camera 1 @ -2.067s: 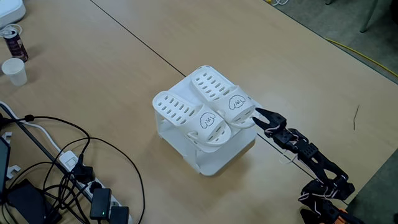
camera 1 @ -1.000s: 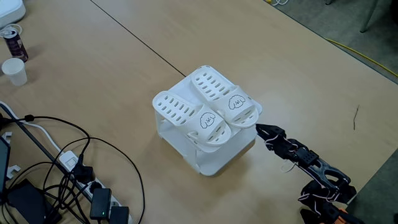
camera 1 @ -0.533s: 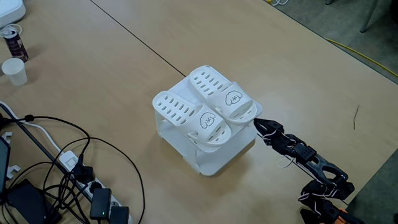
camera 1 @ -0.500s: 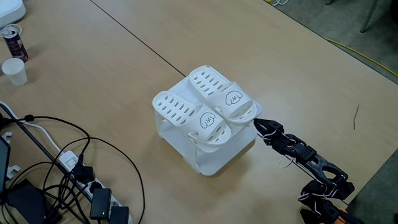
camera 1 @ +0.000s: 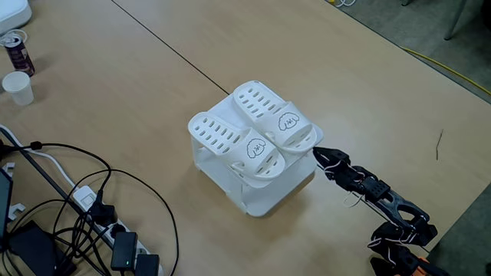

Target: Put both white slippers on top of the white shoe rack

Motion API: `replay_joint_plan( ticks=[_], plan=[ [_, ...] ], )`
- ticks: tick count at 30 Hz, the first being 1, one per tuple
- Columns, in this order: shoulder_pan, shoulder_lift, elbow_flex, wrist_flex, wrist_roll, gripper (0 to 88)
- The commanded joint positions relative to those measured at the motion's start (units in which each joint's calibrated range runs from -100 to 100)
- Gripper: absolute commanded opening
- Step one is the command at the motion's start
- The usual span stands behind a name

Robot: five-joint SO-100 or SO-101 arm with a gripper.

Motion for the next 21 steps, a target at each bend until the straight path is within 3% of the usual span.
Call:
replay_joint_plan(
  ticks=[1, 21],
  plan=[
    [0.3, -4.9, 0.7, -0.1, 0.4, 0.8],
    [-0.2, -8.4, 0.7, -0.1, 0.4, 0.8]
  ],
)
